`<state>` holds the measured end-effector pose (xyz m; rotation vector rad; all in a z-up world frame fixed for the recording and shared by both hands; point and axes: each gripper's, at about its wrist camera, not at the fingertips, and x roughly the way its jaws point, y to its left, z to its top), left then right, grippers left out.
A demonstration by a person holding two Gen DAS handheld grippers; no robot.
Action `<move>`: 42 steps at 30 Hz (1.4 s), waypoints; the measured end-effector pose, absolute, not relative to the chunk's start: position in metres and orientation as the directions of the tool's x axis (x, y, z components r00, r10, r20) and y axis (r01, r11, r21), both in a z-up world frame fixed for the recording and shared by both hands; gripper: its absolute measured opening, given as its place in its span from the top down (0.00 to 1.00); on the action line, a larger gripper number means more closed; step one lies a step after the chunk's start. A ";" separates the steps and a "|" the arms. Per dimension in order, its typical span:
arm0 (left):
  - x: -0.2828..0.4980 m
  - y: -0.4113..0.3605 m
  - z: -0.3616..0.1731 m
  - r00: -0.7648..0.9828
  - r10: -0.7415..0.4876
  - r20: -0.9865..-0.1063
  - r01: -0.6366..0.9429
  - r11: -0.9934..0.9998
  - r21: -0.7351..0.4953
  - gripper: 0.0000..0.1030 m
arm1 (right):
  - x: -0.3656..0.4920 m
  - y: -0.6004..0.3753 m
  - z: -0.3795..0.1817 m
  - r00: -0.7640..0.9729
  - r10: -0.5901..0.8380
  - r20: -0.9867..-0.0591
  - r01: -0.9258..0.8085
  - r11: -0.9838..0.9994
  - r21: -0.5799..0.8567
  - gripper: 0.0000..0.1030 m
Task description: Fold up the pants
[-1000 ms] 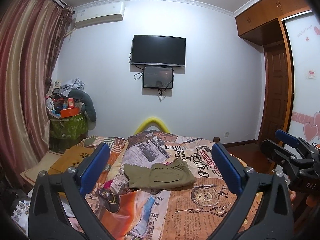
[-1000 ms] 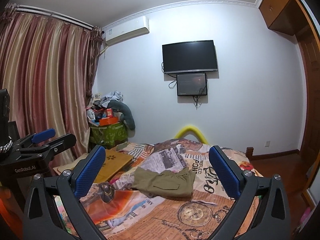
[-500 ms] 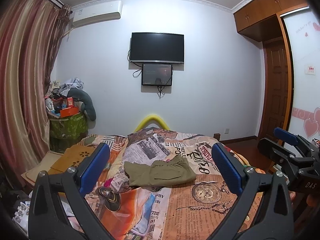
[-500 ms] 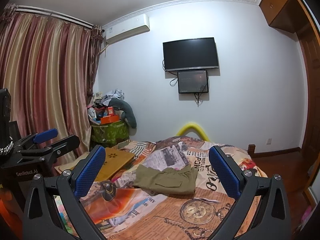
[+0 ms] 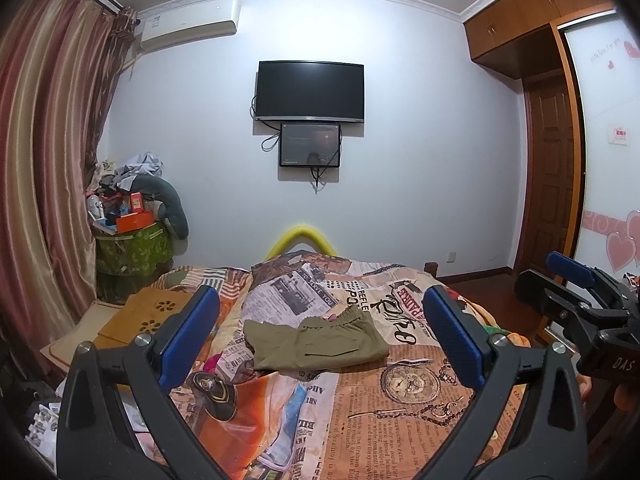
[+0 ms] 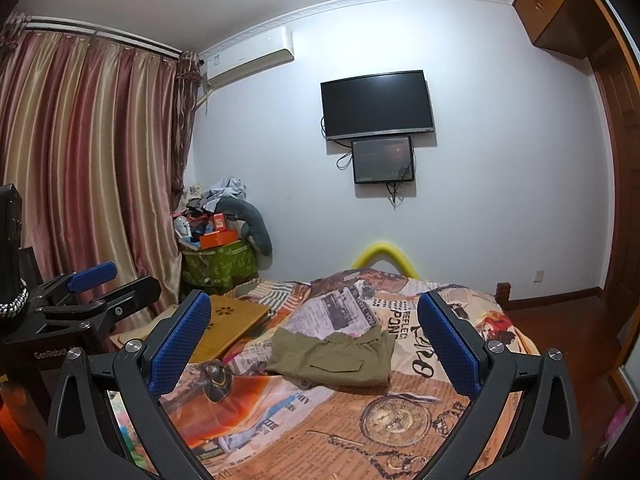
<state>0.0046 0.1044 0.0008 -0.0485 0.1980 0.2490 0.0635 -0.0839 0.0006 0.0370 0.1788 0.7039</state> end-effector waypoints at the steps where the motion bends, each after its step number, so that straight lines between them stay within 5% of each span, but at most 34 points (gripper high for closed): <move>1: 0.005 0.104 0.001 0.950 0.238 -0.201 -0.248 0.969 -0.023 0.00 | 0.064 -0.084 0.001 0.748 0.646 -0.152 -0.639 0.763 0.095 0.00; 42: 0.009 0.095 -0.004 0.957 0.192 -0.218 -0.194 0.981 0.011 0.00 | 0.066 -0.094 0.004 0.760 0.634 -0.145 -0.622 0.773 0.125 0.00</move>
